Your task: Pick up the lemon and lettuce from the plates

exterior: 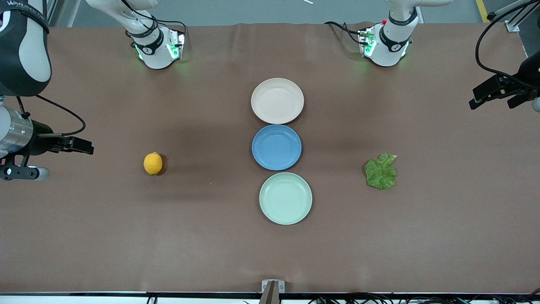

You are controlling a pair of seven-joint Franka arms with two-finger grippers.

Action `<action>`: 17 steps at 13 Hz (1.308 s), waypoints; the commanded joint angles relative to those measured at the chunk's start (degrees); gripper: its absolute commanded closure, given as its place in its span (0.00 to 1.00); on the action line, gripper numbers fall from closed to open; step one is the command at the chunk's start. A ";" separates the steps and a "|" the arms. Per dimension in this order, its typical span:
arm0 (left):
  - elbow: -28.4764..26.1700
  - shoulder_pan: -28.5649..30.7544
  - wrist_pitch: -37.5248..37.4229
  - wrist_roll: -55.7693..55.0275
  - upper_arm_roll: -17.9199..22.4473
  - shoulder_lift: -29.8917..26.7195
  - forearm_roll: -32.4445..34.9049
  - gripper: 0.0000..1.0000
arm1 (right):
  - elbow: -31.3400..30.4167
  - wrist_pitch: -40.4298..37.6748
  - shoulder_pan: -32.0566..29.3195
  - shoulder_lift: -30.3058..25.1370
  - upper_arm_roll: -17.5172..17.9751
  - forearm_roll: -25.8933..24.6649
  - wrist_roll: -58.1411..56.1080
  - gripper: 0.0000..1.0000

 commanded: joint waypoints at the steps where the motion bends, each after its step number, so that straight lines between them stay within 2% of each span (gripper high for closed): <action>1: 1.33 -0.78 -1.43 0.38 0.68 0.35 0.08 0.00 | -5.90 0.87 -1.10 -5.58 1.01 1.02 -0.36 0.00; 4: 1.42 -0.61 -1.43 0.38 0.50 0.35 -0.01 0.00 | -18.02 6.66 -1.01 -14.45 0.93 0.94 -0.36 0.00; 6: 1.42 -0.78 -1.43 0.30 0.50 0.35 -0.01 0.00 | -23.32 8.35 -1.01 -18.68 0.93 0.94 -0.36 0.00; 17: 1.60 -0.70 -1.34 0.21 -0.55 0.35 0.78 0.00 | -24.57 5.63 -1.27 -24.24 0.75 1.02 -0.28 0.00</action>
